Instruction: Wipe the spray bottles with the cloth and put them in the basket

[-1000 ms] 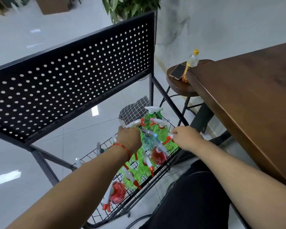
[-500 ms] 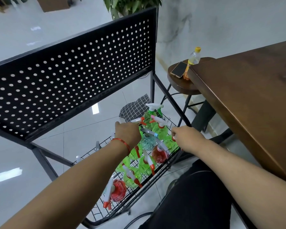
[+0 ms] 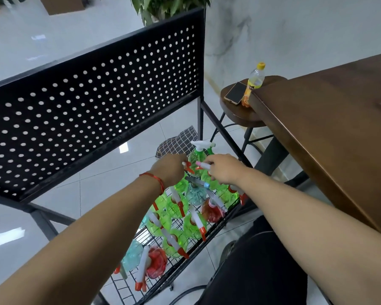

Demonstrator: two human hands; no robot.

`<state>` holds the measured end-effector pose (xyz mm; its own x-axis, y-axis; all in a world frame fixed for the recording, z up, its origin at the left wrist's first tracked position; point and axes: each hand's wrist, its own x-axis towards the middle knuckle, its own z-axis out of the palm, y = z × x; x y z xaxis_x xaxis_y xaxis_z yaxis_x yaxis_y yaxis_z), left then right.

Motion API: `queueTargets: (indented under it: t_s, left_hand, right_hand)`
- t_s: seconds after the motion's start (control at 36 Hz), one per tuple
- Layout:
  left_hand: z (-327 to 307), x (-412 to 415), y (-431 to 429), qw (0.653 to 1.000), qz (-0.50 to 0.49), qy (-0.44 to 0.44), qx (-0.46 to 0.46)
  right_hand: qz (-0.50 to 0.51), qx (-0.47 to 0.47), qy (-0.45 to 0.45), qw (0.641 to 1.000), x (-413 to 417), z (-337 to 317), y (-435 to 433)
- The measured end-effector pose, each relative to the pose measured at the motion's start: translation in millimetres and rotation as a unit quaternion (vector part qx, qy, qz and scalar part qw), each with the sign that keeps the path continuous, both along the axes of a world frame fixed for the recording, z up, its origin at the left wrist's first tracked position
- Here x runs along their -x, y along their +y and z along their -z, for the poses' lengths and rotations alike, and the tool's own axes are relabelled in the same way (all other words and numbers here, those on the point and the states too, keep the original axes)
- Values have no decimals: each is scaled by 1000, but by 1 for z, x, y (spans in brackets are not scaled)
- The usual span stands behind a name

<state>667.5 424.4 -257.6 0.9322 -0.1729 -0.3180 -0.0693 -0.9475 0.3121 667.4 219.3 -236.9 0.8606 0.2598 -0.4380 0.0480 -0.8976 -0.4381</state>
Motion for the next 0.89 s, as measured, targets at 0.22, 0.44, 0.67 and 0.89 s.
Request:
queueTargets:
  t_s: [0.22, 0.44, 0.67, 0.89]
  left_hand:
    - [6, 1, 3, 1000, -16, -19, 15]
    - [3, 4, 5, 1000, 8, -11, -25]
    - [1, 11, 5, 997, 11, -16, -76]
    - [-10, -9, -2, 992, 60, -108, 2]
  right_hand:
    - [-8, 60, -5, 998, -11, 2, -14]
    - [-87, 117, -43, 988, -5, -1, -16]
    - [-90, 135, -82, 983, -3, -11, -12]
    - [-56, 104, -149, 982, -5, -16, -14]
